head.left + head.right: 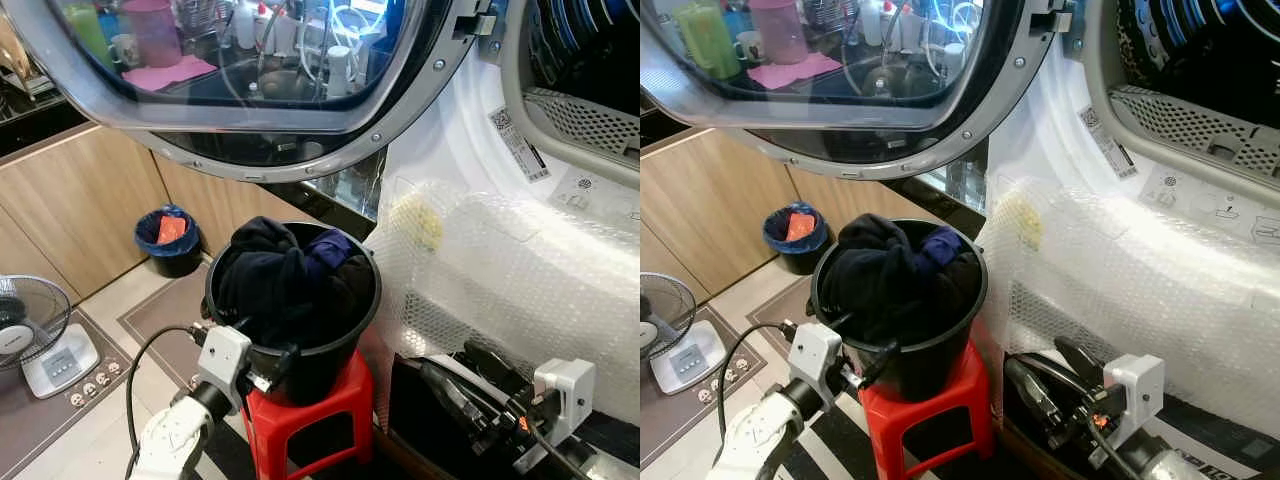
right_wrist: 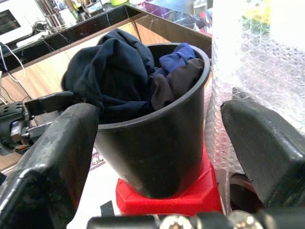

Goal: Clothes washing

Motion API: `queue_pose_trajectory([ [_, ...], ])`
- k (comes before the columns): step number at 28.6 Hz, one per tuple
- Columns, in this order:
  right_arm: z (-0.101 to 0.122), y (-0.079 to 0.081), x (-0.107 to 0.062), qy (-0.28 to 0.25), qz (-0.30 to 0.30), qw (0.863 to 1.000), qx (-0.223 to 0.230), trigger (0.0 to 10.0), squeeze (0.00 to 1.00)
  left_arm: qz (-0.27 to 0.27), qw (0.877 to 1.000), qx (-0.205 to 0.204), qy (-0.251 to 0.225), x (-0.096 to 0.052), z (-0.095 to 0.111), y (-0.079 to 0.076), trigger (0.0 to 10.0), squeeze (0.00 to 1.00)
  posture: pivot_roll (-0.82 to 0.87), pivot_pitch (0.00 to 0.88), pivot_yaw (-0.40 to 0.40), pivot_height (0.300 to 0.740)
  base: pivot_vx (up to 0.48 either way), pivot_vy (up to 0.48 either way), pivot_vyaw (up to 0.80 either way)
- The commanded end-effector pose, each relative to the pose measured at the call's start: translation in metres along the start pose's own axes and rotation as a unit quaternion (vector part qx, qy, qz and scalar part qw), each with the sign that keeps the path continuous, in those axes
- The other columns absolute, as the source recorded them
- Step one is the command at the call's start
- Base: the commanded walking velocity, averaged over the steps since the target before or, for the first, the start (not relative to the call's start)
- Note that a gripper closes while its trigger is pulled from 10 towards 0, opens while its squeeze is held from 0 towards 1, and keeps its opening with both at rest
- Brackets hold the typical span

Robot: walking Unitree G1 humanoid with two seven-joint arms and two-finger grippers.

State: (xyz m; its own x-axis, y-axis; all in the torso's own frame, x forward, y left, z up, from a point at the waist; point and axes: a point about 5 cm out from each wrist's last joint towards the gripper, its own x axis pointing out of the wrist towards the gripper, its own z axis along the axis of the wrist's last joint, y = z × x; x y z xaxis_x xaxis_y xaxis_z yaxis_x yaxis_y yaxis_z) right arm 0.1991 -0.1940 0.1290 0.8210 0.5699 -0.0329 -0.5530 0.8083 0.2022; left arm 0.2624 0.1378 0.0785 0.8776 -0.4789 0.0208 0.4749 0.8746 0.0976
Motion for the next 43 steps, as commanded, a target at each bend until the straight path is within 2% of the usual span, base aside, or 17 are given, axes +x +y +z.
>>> queue_pose_trajectory([
  [1, -0.002, -0.003, -0.003, 0.009, -0.004, 1.0, -0.006, 10.0, 0.0, -0.032, 0.998, 0.005, 0.045, -0.003, -0.015, -0.018, 10.0, 0.0, -0.07, 0.177, 0.011, 0.74, 0.0, 0.0, 0.0],
  [12, 0.001, -0.011, -0.002, 0.017, 0.007, 1.0, -0.018, 10.0, 0.0, -0.048, 0.998, 0.015, 0.028, -0.013, -0.01, -0.036, 10.0, 0.0, -0.07, 0.168, 0.008, 0.74, 0.0, 0.0, 0.0],
  [17, 0.001, -0.008, -0.001, 0.029, 0.039, 0.999, -0.023, 10.0, 0.0, -0.053, 0.998, 0.016, 0.031, -0.017, -0.011, -0.044, 10.0, 0.0, -0.07, 0.154, 0.007, 0.74, 0.0, 0.0, 0.0],
  [24, -0.003, -0.005, 0.005, 0.034, 0.052, 0.998, -0.025, 10.0, 0.0, -0.053, 0.998, 0.012, 0.027, -0.019, -0.008, -0.048, 10.0, 0.0, -0.06, 0.132, 0.006, 0.74, 0.0, 0.0, 0.0],
  [28, -0.004, -0.007, 0.007, 0.033, 0.056, 0.998, -0.027, 10.0, 0.0, -0.055, 0.998, 0.009, 0.001, -0.019, 0.0, -0.05, 10.0, 0.0, -0.05, 0.126, 0.006, 0.74, 0.0, 0.0, 0.0],
  [30, -0.003, -0.007, 0.007, 0.033, 0.056, 0.998, -0.027, 10.0, 0.0, -0.055, 0.998, 0.009, -0.005, -0.019, 0.002, -0.05, 10.0, 0.0, -0.05, 0.126, 0.006, 0.74, 0.0, 0.0, 0.0],
  [34, -0.002, -0.01, 0.009, 0.029, 0.055, 0.998, -0.029, 10.0, 0.0, -0.041, 0.997, 0.006, -0.063, -0.019, 0.02, -0.045, 10.0, 0.0, -0.05, 0.124, 0.008, 0.74, 0.0, 0.0, 0.0],
  [39, -0.003, -0.01, 0.01, 0.027, 0.054, 0.998, -0.028, 10.0, 0.0, -0.006, 0.997, 0.013, -0.074, -0.017, 0.026, -0.037, 10.0, 0.0, -0.05, 0.123, 0.007, 0.74, 0.0, 0.0, 0.0],
  [40, -0.004, -0.01, 0.01, 0.026, 0.053, 0.998, -0.027, 10.0, 0.0, 0.026, 0.997, 0.012, -0.078, -0.018, 0.028, -0.027, 10.0, 0.0, -0.05, 0.122, 0.009, 0.74, 0.0, 0.0, 0.0],
  [43, -0.004, -0.01, 0.01, 0.026, 0.052, 0.998, -0.027, 10.0, 0.0, 0.056, 0.995, 0.023, -0.08, -0.019, 0.03, -0.019, 10.0, 0.0, -0.05, 0.123, 0.007, 0.74, 0.0, 0.0, 0.0],
])
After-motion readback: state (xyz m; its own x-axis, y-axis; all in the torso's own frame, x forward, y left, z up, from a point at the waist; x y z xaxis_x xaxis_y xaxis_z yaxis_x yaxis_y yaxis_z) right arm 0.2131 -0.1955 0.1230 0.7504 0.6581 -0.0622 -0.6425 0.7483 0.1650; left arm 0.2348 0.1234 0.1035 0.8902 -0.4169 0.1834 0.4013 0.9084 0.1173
